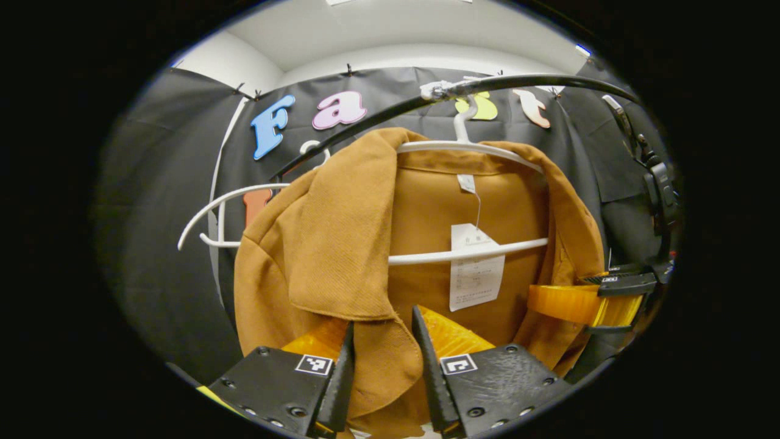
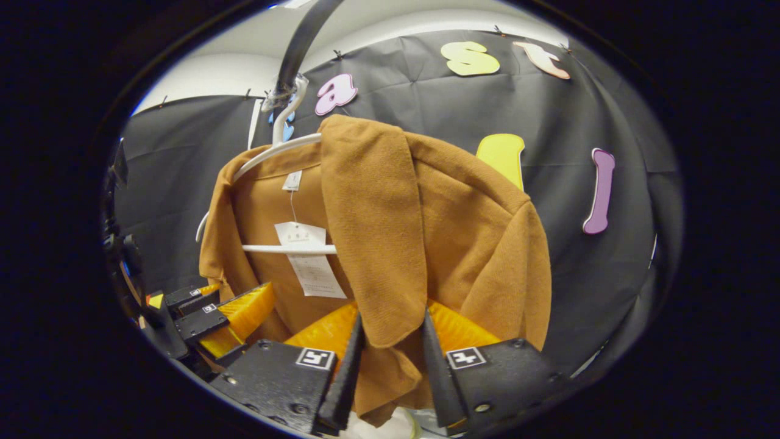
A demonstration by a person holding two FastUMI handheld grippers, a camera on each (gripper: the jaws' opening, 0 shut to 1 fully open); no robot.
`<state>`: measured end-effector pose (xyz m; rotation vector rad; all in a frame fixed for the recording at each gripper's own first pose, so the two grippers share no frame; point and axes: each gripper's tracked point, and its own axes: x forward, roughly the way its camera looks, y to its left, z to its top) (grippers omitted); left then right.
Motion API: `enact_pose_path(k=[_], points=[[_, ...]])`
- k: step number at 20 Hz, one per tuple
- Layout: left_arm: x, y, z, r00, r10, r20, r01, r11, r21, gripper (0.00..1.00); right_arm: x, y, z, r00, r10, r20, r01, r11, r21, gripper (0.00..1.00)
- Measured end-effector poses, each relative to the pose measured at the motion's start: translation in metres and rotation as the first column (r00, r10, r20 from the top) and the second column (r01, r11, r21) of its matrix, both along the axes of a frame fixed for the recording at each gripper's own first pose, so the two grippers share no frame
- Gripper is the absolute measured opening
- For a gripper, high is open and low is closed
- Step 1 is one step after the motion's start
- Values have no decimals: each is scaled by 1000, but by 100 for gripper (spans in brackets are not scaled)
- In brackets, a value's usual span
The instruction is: Grasp the clothes on the hanger with both hands and then place them into the laundry hamper below.
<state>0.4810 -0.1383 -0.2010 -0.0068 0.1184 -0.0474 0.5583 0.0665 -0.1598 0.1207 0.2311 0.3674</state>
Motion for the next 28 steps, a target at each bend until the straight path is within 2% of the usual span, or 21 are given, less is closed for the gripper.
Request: enact_pose_path(k=[2, 3, 4, 6, 7, 8, 9, 10, 11, 12, 13, 14, 15, 16, 17, 19, 20, 22, 24, 25, 28], points=[[-2, 18, -2, 998, 62, -17, -62, 998, -5, 22, 1, 4, -2, 1000, 15, -14, -15, 1000, 23, 35], [-5, 18, -3, 998, 48, -28, -48, 999, -14, 11, 3, 3, -2, 1000, 22, -21, -21, 999, 32, 24], [-5, 20, -2, 998, 54, -33, -55, 998, -14, 11, 2, 3, -2, 998, 49, -29, -48, 998, 43, 13], [-5, 23, -3, 997, 58, -47, -58, 998, -5, 8, -1, 5, -1, 993, 104, -56, -99, 991, 87, 7], [-7, 23, -4, 997, 53, -61, -54, 998, -16, 0, -1, 4, 0, 989, 129, -70, -121, 986, 111, 6], [-9, 25, -3, 996, 52, -66, -53, 998, -18, 0, -2, 3, -1, 985, 154, -82, -142, 980, 138, 6], [-8, 26, -3, 996, 50, -69, -52, 998, -18, 6, -3, 1, -1, 979, 180, -93, -164, 973, 164, 6], [-9, 28, -3, 996, 54, -73, -56, 998, -17, 0, -4, 0, 1, 973, 212, -93, -192, 963, 191, 5], [-10, 28, -2, 996, 51, -76, -53, 998, -23, 5, -4, -2, 2, 965, 243, -97, -218, 952, 214, 5], [-10, 28, -2, 996, 44, -78, -47, 998, -30, 5, -8, -5, 4, 956, 278, -99, -247, 937, 247, 5], [-11, 28, -2, 996, 34, -82, -37, 999, -40, 0, -10, -5, 6, 941, 324, -103, -281, 912, 297, 5], [-12, 28, 1, 996, 24, -83, -29, 998, -54, 5, -12, -7, 10, 929, 356, -99, -302, 887, 350, 5], [-14, 29, 2, 996, 13, -86, -20, 997, -70, 0, -14, -9, 15, 913, 395, -97, -326, 853, 408, 5], [-17, 34, 3, 995, 31, -94, -38, 997, -74, 0, -15, -11, 20, 905, 417, -83, -335, 821, 462, 5], [-19, 38, 5, 995, 32, -94, -41, 995, -88, 0, -17, -15, 27, 896, 440, -63, -347, 782, 518, 5], [-21, 43, 13, 996, 40, -81, -49, 993, -111, 0, -21, -20, 48, 873, 488, -11, -370, 675, 638, 5], [-22, 45, 19, 997, 29, -66, -38, 990, -139, 5, -24, -21, 58, 864, 503, 11, -375, 629, 680, 5], [-25, 49, 36, 999, 27, -30, -33, 980, -198, 0, -23, -26, 70, 856, 515, 39, -376, 570, 731, 5], [-25, 58, 54, 999, 38, 6, -36, 970, -240, 0, -22, -32, 88, 847, 524, 85, -386, 497, 777, 5], [-26, 64, 63, 999, 49, 23, -41, 967, -251, 5, -24, -36, 96, 844, 524, 111, -391, 462, 796, 5], [-26, 81, 95, 995, 57, 78, -34, 963, -268, 5, -24, -49, 123, 839, 513, 183, -406, 363, 839, 5]])
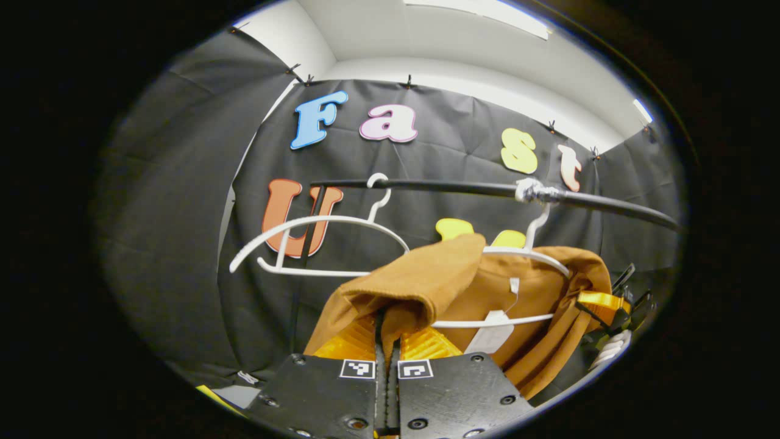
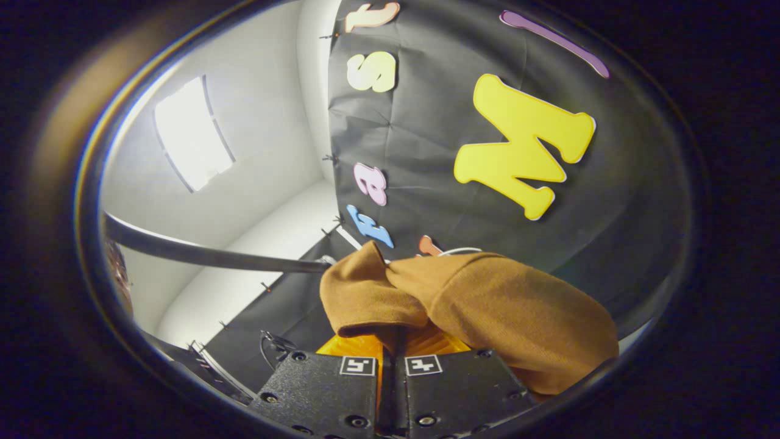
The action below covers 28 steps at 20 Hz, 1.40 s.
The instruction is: Grasp the clothes on the hanger with both hands and then place them into the laundry hamper below.
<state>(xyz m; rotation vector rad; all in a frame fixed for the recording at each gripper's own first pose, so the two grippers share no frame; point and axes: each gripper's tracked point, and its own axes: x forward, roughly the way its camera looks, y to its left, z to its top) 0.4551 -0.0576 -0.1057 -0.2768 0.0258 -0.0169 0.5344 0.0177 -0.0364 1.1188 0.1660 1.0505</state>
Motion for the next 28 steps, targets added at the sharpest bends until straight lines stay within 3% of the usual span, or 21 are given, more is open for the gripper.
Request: enact_pose_path(k=[1, 2, 3, 5, 6, 7, 10, 11, 13, 14, 16, 18, 19, 22, 23, 24, 26, 28], points=[[2, 6, 8, 1000, -1, 18, 1, 1000, -6, 0, 4, -5, 6, 1000, 1, -6, -1, 999, 37, 5], [5, 14, 16, 999, 14, 34, -13, 1000, -11, 5, 6, -11, 11, 1000, -8, -13, 9, 997, 73, 5], [7, 19, 21, 999, 17, 41, -16, 1000, -18, 0, 12, -18, 16, 1000, -23, -17, 25, 994, 103, 5], [14, 28, 29, 998, 30, 54, -29, 999, -20, 0, 23, -33, 24, 997, -58, -41, 64, 983, 169, 4], [15, 31, 33, 998, 28, 56, -27, 999, -24, 5, 29, -39, 25, 995, -83, -52, 92, 979, 184, 4], [18, 33, 37, 998, 34, 61, -32, 999, -25, 0, 35, -44, 24, 992, -110, -61, 119, 977, 179, 4], [29, 34, 33, 999, 18, 34, -17, 999, -35, 5, 54, -56, 19, 970, -226, -94, 238, 961, 140, 3], [30, 36, 33, 1000, 8, 24, -7, 999, -37, 0, 58, -57, 22, 964, -250, -91, 260, 957, 128, 4], [32, 46, 29, 1000, 10, 9, -10, 999, -38, 5, 60, -61, 23, 959, -268, -91, 277, 954, 113, 5], [34, 49, 26, 1000, 3, -2, -4, 999, -47, 0, 68, -67, 16, 948, -301, -102, 309, 948, 75, 5], [36, 47, 13, 999, -12, -32, 10, 999, -47, 5, 79, -75, 0, 918, -386, -85, 386, 922, -27, 5], [33, 48, 1, 999, -7, -52, 6, 1000, -17, 0, 81, -74, -2, 906, -419, -58, 414, 907, -77, 4], [35, 46, -7, 998, -14, -65, 12, 999, -38, 5, 87, -76, -7, 900, -433, -61, 426, 900, -96, 4], [40, 45, -13, 996, -41, -73, 32, 993, -118, 5, 97, -74, -21, 896, -437, -78, 423, 894, -147, 5], [41, 45, -13, 996, -53, -73, 42, 990, -134, 0, 103, -74, -28, 893, -442, -81, 423, 888, -181, 4], [43, 46, -16, 995, -69, -70, 58, 987, -151, 5, 106, -70, -38, 898, -427, -110, 400, 894, -202, 5], [45, 46, -14, 993, -110, -40, 99, 969, -228, 5, 107, -63, -44, 913, -361, -189, 335, 929, -154, 5], [42, 52, -18, 989, -142, -31, 127, 949, -287, 0, 113, -61, -51, 918, -333, -215, 312, 942, -127, 5]])
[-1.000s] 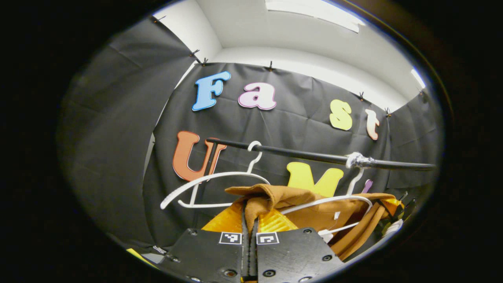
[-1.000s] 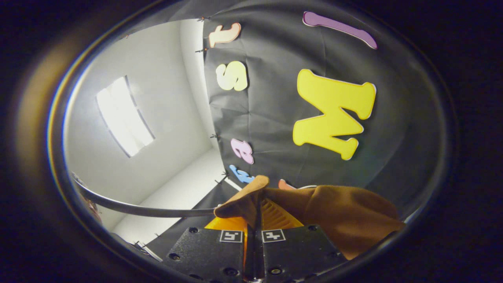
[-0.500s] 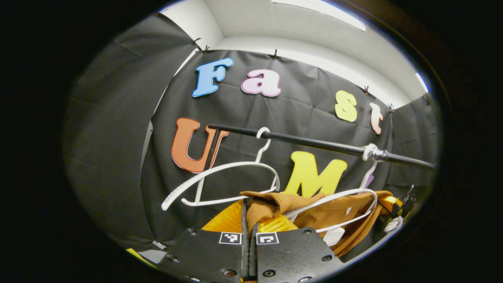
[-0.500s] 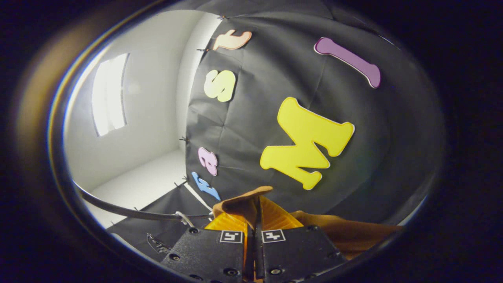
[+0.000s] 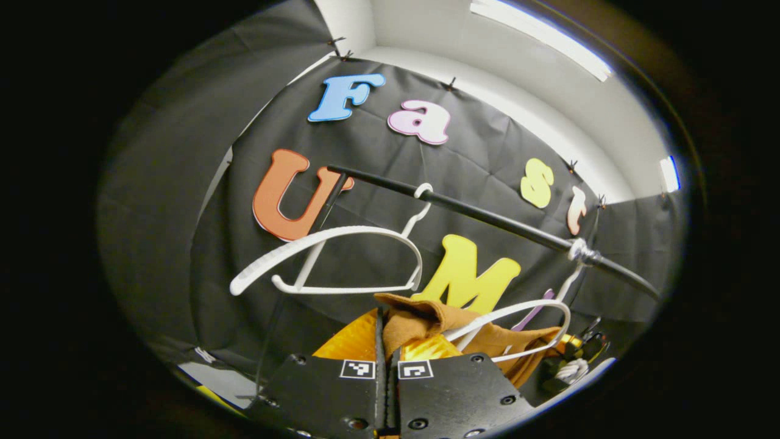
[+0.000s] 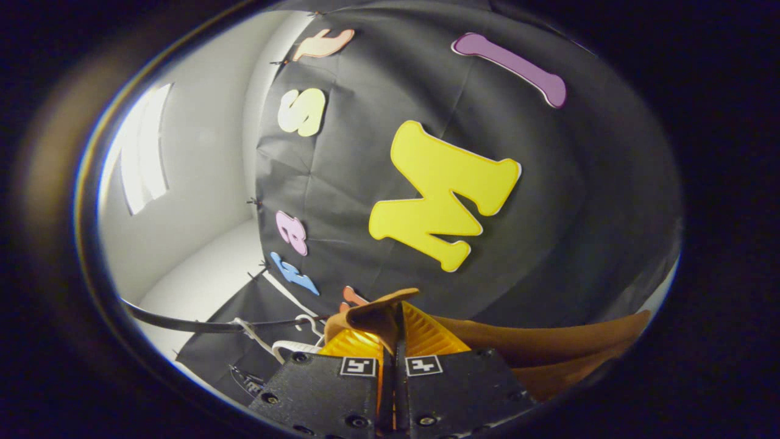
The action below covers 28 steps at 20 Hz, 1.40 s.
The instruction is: Grasp the clothes on the hanger with both hands and then place them into the laundry hamper below.
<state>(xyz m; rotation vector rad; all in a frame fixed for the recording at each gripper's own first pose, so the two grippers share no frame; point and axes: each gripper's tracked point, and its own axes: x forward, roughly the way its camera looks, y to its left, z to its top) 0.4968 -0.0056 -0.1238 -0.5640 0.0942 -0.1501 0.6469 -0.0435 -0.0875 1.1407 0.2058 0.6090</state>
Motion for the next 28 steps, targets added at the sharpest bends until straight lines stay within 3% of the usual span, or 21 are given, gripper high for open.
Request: enact_pose_path(k=[1, 2, 3, 5, 6, 7, 11, 17, 23, 28], points=[[0, 1, -1, 1000, -16, 3, 16, 999, -28, 5, 1, 3, 0, 999, 34, -4, -34, 999, 38, 4], [2, 3, -1, 1000, -20, 7, 20, 999, -42, 0, 1, 7, 4, 998, 68, -15, -66, 993, 96, 5], [4, 3, -3, 1000, -23, 8, 23, 999, -44, 5, 3, 10, 1, 996, 87, -30, -82, 989, 120, 4], [4, 0, -10, 999, -32, -2, 32, 997, -65, 0, 11, 11, -24, 989, 113, -98, -98, 984, 146, 5], [5, -3, -16, 999, -34, -18, 32, 995, -95, 5, 12, 12, -29, 982, 131, -134, -106, 978, 180, 4], [4, -3, -27, 999, -28, -46, 24, 995, -93, 0, 12, 16, -37, 979, 137, -149, -110, 978, 177, 4], [-7, 7, -70, 991, 9, -131, -24, 993, -112, 0, -6, 27, -75, 972, 141, -190, -123, 987, 101, 5], [-31, 6, -113, 970, 43, -238, -56, 997, -51, 0, -28, 42, -103, 959, 145, -242, -142, 989, 31, 5], [-55, -32, -87, 975, -1, -220, -11, 999, -53, 0, -74, 71, -76, 960, 204, -191, -201, 979, 35, 4], [-88, -70, -71, 976, -5, -217, 9, 1000, 16, 0, -130, 109, -64, 954, 251, -166, -253, 967, 11, 5]])
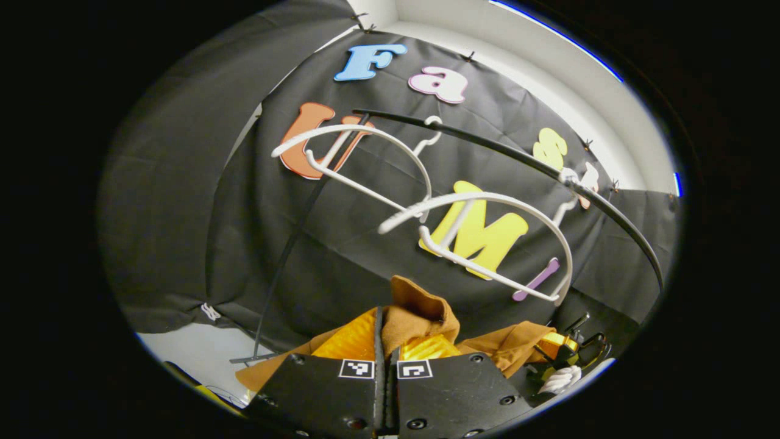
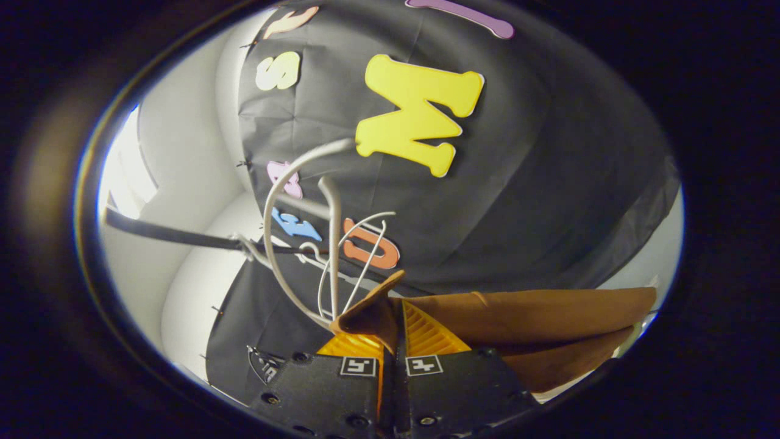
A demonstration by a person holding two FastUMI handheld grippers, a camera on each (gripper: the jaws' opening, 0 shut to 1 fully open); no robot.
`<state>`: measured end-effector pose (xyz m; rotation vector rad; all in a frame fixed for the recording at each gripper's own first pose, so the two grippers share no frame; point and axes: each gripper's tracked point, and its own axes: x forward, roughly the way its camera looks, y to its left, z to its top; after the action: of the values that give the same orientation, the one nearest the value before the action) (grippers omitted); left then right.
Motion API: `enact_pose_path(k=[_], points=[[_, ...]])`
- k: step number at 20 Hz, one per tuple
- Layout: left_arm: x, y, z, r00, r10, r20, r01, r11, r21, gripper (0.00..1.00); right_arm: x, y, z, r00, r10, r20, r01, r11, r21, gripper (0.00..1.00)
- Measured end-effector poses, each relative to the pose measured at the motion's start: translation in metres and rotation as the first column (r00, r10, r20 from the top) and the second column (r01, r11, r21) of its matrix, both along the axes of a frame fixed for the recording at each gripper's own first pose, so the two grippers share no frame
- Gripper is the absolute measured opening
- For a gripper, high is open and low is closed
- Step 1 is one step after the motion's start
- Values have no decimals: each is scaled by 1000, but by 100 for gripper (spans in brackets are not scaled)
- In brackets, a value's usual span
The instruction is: Grasp the clothes on the hanger with both hands and then place them into the laundry hamper below.
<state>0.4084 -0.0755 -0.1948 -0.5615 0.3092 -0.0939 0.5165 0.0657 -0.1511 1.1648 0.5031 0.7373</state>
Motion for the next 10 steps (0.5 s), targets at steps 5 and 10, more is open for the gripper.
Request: enact_pose_path(k=[5, 10], points=[[-32, -30, 6, 999, -31, -12, 32, 996, 78, 0, -57, 48, 21, 994, 77, 74, -73, 996, -59, 4], [-56, -43, -14, 996, -51, -79, 64, 982, 177, 0, -85, 75, 0, 983, 152, 106, -128, 970, -205, 5]])
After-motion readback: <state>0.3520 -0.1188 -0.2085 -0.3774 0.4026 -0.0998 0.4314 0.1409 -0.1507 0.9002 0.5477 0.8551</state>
